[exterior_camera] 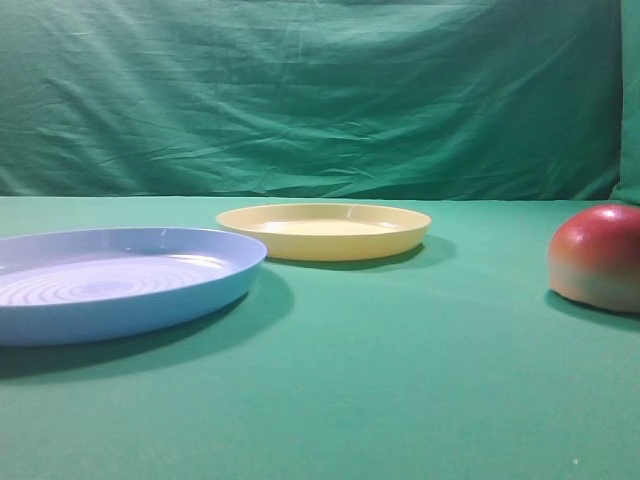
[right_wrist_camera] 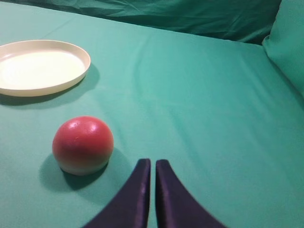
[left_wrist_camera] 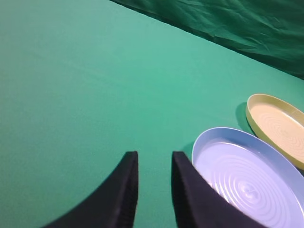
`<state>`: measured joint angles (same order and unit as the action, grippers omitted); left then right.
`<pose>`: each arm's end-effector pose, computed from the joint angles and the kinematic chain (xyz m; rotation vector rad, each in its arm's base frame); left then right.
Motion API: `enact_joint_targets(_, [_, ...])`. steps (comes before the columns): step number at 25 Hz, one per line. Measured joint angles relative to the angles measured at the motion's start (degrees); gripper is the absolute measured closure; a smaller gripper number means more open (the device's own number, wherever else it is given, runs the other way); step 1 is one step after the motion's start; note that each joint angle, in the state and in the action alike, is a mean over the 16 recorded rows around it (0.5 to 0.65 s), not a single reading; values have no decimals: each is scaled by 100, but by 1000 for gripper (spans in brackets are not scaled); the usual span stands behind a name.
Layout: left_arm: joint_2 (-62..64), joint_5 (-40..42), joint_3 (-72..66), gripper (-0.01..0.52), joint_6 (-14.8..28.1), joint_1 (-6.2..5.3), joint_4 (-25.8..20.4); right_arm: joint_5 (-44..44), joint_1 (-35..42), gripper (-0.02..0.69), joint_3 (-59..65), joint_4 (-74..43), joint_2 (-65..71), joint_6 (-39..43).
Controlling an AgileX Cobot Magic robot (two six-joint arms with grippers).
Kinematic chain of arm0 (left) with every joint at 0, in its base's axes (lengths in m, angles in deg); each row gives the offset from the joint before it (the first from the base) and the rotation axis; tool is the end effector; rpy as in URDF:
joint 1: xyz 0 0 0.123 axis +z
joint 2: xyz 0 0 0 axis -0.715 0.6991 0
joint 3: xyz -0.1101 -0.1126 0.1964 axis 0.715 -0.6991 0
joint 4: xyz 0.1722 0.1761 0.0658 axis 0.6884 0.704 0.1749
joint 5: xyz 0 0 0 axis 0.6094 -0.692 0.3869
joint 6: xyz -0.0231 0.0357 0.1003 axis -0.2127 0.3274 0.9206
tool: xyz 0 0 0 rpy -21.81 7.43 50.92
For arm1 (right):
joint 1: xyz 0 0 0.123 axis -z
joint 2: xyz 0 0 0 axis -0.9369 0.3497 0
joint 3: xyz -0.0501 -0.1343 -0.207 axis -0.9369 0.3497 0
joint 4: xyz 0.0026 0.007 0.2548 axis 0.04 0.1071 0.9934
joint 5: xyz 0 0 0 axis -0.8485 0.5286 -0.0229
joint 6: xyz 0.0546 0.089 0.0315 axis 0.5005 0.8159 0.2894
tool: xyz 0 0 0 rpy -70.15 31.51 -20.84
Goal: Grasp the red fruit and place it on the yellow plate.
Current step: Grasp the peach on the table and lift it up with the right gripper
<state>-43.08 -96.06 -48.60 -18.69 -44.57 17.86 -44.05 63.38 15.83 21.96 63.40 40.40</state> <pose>0.1072 -0.0015 0.1713 -0.1881 1.8367 -0.1627 0.1044 0.0189 0.1648 -0.2390 1.8721 0.0738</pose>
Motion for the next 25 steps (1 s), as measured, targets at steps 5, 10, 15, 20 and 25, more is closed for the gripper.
enact_joint_targets(5, [0, 0, 0, 357, 0, 0, 0, 0, 0, 665, 0, 0, 0, 0])
enact_joint_targets(10, [0, 0, 0, 357, 0, 0, 0, 0, 0, 665, 0, 0, 0, 0])
enact_joint_targets(15, [0, 0, 0, 357, 0, 0, 0, -47, 0, 665, 1, 45, 0, 4])
enact_joint_targets(20, [0, 0, 0, 357, 0, 0, 0, -367, 0, 665, 5, 376, 0, 15])
enact_joint_targets(25, [0, 0, 0, 357, 0, 0, 0, -659, 0, 665, -102, 831, 0, 19])
